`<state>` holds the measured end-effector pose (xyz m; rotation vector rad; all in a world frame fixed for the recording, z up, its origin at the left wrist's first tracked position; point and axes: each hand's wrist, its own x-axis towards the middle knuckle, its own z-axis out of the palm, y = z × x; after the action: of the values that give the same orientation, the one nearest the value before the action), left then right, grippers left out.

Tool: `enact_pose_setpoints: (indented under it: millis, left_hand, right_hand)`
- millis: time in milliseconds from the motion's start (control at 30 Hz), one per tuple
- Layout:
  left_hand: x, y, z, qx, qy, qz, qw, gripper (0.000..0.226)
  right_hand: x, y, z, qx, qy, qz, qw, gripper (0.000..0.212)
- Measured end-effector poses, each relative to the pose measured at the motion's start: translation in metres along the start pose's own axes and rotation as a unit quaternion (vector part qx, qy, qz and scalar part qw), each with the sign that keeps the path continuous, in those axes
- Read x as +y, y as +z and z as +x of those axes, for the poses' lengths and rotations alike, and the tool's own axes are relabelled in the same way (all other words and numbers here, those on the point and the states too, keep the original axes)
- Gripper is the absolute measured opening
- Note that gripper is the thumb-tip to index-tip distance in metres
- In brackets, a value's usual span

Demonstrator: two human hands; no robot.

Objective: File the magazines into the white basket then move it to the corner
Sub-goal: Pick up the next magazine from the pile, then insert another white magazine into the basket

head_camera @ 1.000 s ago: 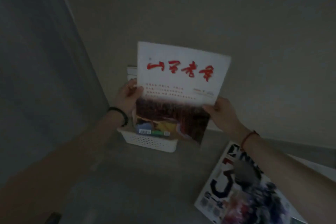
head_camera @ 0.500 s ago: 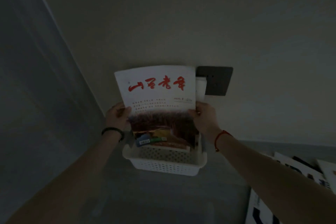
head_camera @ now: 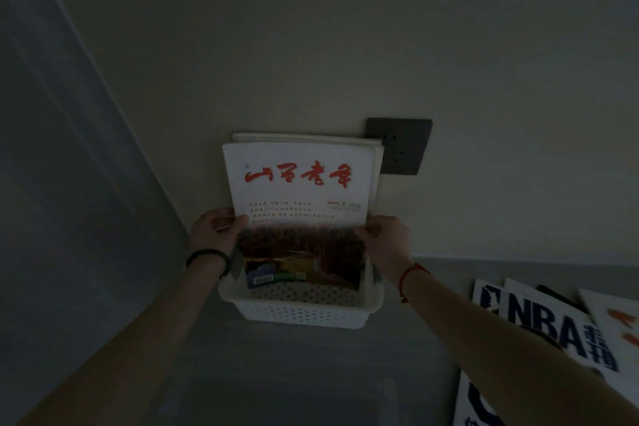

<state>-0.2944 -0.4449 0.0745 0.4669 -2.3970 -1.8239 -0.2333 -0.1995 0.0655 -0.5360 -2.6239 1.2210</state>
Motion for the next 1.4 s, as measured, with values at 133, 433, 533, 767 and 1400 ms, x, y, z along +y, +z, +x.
enact_pose_setpoints:
  millis: [133,433,533,767,1400]
  left_hand:
    - [0.004,0.001,-0.026,0.023,-0.003,-0.016,1.000,0.019]
    - [0.003,0.076,-0.171,-0.182,0.042,-0.030,0.982,0.029]
    - [-0.005,0.127,-0.230,-0.271,-0.007,-0.021,0.962,0.017]
    - [-0.015,0.237,-0.354,-0.414,-0.155,-0.005,0.897,0.042]
    - [-0.024,0.363,-0.502,-0.406,-0.317,-0.146,0.844,0.081]
  right_hand:
    - [0.008,-0.017,-0.008,0.005,0.021,0.016,1.000,0.015]
    - [0.094,-0.120,-0.092,-0.045,-0.006,0.109,0.993,0.026]
    - [0.154,-0.175,-0.125,-0.099,0.048,0.075,0.991,0.044]
    - [0.281,-0.296,-0.180,-0.074,0.093,-0.092,0.989,0.062]
    - [0.343,-0.365,-0.176,-0.057,-0.148,-0.387,0.908,0.015]
